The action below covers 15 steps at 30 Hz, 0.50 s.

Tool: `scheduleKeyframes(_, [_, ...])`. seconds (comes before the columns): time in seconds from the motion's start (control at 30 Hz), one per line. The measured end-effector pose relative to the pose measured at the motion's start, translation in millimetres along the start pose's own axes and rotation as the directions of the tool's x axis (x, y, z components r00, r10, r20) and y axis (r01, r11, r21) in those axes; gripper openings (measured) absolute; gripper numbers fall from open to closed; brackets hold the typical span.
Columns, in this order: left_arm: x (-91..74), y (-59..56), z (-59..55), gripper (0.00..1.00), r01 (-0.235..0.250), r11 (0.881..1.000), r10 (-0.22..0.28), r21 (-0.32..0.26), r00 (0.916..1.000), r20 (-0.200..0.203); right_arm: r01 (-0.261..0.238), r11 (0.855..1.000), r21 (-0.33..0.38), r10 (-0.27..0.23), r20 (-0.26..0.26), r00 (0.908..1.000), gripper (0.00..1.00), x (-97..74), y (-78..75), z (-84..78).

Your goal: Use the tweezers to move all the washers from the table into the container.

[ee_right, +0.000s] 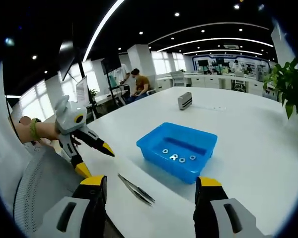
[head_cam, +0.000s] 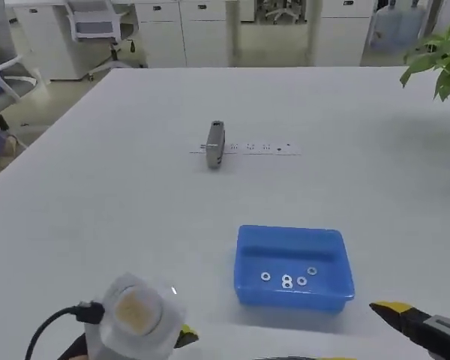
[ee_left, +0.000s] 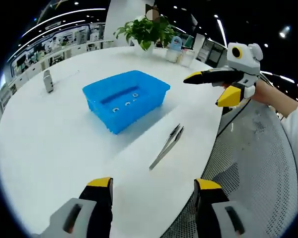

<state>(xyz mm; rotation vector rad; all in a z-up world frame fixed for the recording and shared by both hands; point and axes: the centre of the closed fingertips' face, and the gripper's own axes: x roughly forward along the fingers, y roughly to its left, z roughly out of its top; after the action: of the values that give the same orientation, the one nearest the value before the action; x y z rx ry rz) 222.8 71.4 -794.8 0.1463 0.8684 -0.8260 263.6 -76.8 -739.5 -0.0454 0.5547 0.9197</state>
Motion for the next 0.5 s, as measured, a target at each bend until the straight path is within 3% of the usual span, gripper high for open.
scheduleKeyframes(0.07, [-11.8, 5.7, 6.6, 0.82, -0.05, 0.998, 0.052, -0.028, 0.9965, 0.066, 0.016, 0.999, -0.033, -0.016, 0.009, 0.9998, 0.69, -3.6, -4.6, 3.2])
scheduleKeyframes(0.13, [-26.9, 12.2, 15.0, 0.87, -0.106, 0.992, 0.115, -0.07, 0.9831, 0.143, 0.027, 0.999, -0.045, -0.026, 0.011, 0.9996, 0.7, -7.4, -9.0, 5.6])
scheduleKeyframes(0.2, [-42.6, 17.7, 26.1, 0.9, -0.142, 0.982, 0.168, -0.124, 0.9575, 0.234, 0.041, 0.997, -0.058, -0.039, 0.023, 0.999, 0.74, -11.6, -13.4, 9.7])
scheduleKeyframes(0.23, [-52.7, 20.2, 34.5, 0.92, -0.154, 0.975, 0.197, -0.163, 0.9354, 0.294, 0.047, 0.997, -0.061, -0.045, 0.028, 0.9986, 0.76, -13.4, -15.2, 11.4])
scheduleKeyframes(0.3, [-66.6, 23.0, 46.6, 0.94, -0.161, 0.965, 0.23, -0.206, 0.8983, 0.375, 0.075, 0.995, -0.06, -0.071, 0.061, 0.9956, 0.79, -18.3, -21.0, 18.2])
scheduleKeyframes(0.33, [-77.2, 24.1, 55.0, 0.94, -0.161, 0.96, 0.249, -0.23, 0.8679, 0.43, 0.101, 0.993, -0.061, -0.095, 0.092, 0.9913, 0.8, -21.8, -25.3, 23.9])
scheduleKeyframes(0.4, [-91.3, 22.4, 64.1, 0.94, -0.161, 0.96, 0.256, -0.227, 0.834, 0.489, 0.129, 0.99, -0.057, -0.121, 0.124, 0.9848, 0.82, -27.3, -28.1, 29.9])
scheduleKeyframes(0.47, [-101.2, 22.2, 68.0, 0.95, -0.188, 0.957, 0.278, -0.221, 0.8122, 0.513, 0.159, 0.986, -0.05, -0.15, 0.149, 0.9774, 0.87, -31.3, -31.6, 34.0])
scheduleKeyframes(0.5, [-104.9, 22.3, 69.9, 0.96, -0.198, 0.955, 0.288, -0.223, 0.8016, 0.524, 0.185, 0.982, -0.041, -0.175, 0.176, 0.9687, 0.89, -35.2, -35.0, 37.9])
